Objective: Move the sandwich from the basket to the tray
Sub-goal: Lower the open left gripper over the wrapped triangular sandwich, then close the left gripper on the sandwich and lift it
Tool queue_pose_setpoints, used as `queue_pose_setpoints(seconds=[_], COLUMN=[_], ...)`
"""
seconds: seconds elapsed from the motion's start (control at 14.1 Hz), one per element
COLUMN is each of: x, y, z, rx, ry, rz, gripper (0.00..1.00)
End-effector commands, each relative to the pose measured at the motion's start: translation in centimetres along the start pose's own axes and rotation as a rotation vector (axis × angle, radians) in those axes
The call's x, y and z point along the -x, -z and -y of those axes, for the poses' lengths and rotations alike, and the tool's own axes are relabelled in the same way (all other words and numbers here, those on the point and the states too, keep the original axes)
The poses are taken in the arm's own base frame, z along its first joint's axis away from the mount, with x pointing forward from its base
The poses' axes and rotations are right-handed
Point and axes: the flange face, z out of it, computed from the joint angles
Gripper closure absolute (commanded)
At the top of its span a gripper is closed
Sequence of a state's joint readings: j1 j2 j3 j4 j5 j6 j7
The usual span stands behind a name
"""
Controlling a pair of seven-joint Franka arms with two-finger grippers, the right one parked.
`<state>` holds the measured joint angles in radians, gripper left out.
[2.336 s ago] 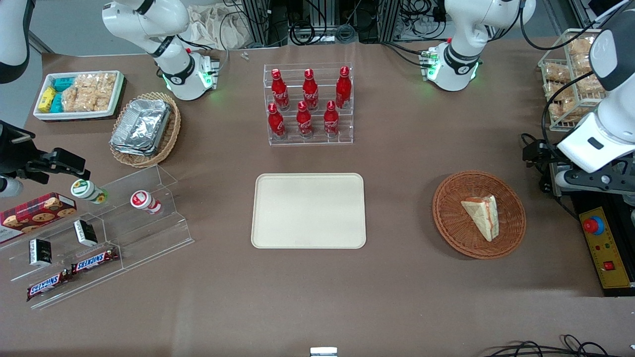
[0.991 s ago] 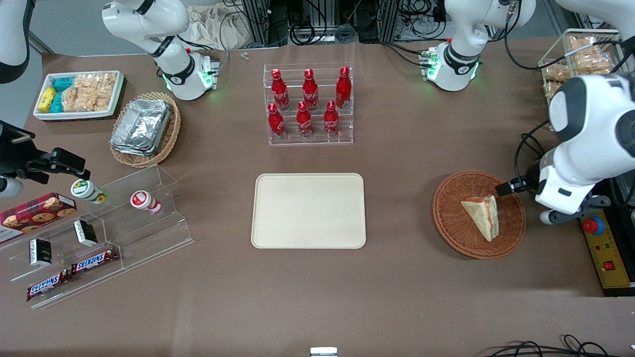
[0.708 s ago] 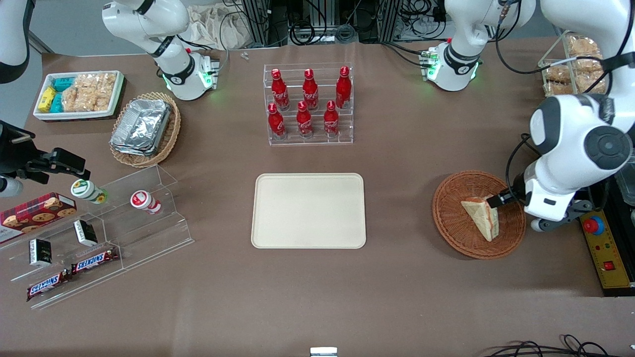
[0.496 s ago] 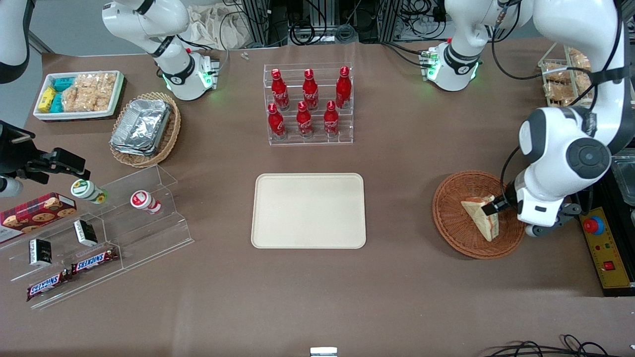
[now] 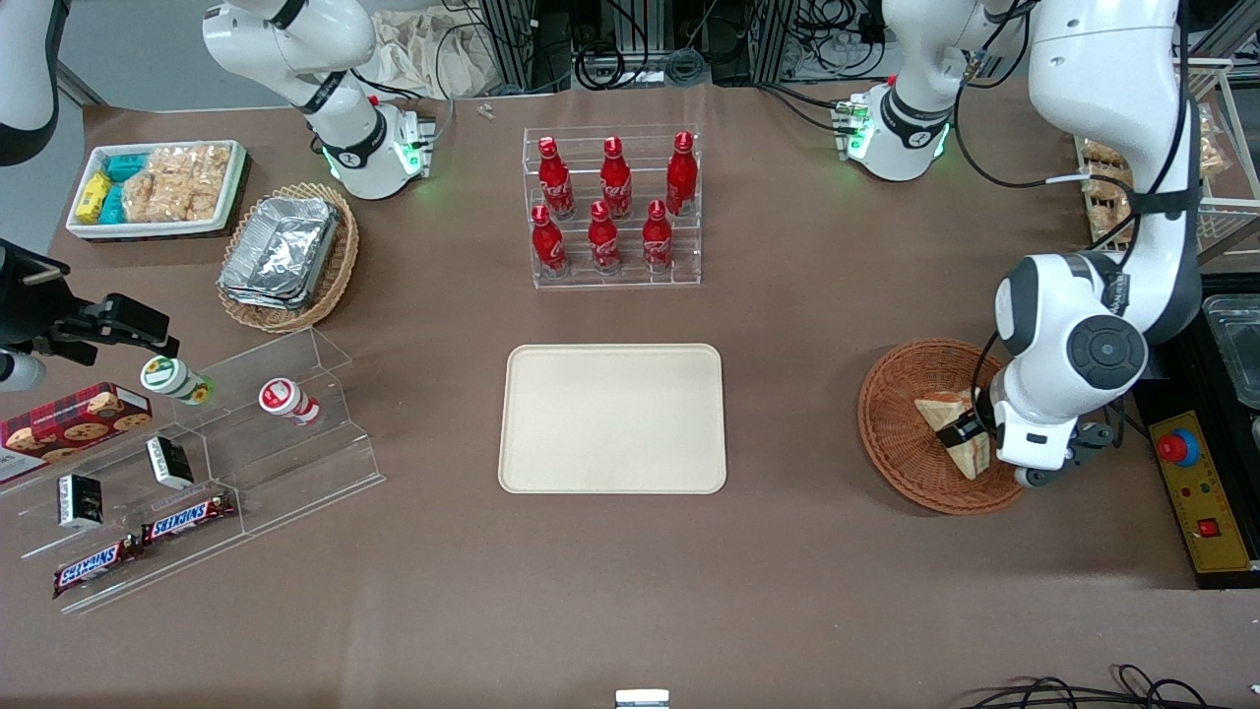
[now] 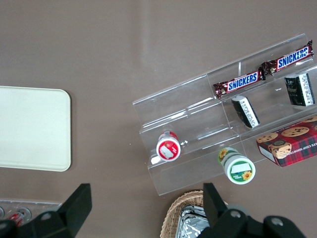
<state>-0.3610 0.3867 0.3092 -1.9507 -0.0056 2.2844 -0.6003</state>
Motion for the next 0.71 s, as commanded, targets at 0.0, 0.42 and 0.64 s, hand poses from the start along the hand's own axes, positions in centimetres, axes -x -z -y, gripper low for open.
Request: queue_pose_setpoints(seconds=[0.0, 0.42, 0.64], x=[1.1, 1.5, 1.3], y=[-1.7, -4.7, -5.0], z=[1.1, 1.6, 1.3], rx=[0.018, 0.011, 0.012], ry=[0.025, 0.031, 0.049], rz=[-0.004, -0.011, -0.017], gripper=[0.0, 0.04, 0.8])
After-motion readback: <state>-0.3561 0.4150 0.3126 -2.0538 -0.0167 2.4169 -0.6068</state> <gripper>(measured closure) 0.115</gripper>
